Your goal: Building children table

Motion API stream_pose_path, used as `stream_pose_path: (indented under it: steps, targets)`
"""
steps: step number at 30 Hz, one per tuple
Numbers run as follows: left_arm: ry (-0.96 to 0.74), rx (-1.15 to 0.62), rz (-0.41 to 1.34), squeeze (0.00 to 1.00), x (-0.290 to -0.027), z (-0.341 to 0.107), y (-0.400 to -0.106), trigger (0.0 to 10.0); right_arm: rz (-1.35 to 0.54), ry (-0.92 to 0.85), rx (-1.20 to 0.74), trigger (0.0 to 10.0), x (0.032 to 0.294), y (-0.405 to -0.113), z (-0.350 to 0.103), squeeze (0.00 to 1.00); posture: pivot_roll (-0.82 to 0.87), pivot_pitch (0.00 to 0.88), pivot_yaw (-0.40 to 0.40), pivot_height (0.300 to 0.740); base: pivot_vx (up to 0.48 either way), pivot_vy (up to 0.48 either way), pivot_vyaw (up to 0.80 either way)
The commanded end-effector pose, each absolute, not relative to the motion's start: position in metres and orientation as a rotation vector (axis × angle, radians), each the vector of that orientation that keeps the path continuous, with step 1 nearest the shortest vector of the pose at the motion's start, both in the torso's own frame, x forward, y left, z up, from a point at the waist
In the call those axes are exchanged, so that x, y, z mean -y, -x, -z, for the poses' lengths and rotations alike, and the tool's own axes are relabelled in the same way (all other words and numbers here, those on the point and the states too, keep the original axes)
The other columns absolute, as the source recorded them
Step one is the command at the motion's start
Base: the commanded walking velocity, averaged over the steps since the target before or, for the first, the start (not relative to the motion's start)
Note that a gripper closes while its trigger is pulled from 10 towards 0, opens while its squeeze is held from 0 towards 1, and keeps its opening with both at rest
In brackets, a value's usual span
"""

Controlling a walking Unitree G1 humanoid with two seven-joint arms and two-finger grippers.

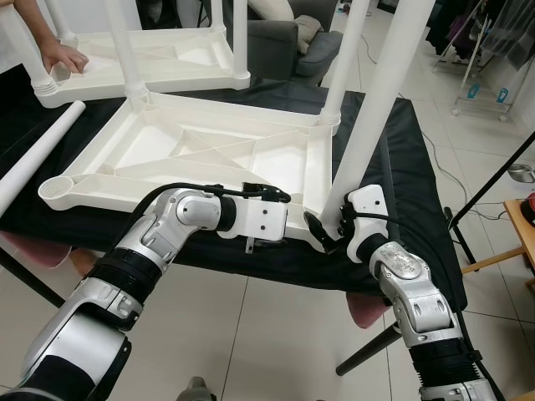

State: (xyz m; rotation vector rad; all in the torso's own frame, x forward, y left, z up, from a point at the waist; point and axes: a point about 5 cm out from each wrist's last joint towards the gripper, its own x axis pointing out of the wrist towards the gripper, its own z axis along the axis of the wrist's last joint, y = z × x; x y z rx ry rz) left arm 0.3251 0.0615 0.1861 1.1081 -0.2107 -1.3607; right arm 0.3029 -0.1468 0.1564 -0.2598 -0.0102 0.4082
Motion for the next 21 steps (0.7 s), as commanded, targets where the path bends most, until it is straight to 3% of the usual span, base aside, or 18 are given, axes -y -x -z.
stream_pose_path:
  steps: [1, 21]
  targets:
    - [-1.106, 0.21, 1.373, 1.0, -0.0583, -0.1854, -0.3246, 10.0, -0.36, 0.251, -0.024, 10.0, 0.1553, -0.3051, -0.1523, 1.0, 0.13, 0.107, -0.07, 0.74, 0.0, 0.0, 0.0]
    - [-1.106, 0.21, 1.373, 1.0, -0.0583, -0.1854, -0.3246, 10.0, -0.36, 0.251, -0.024, 10.0, 0.1553, -0.3051, -0.1523, 1.0, 0.13, 0.107, -0.07, 0.74, 0.0, 0.0, 0.0]
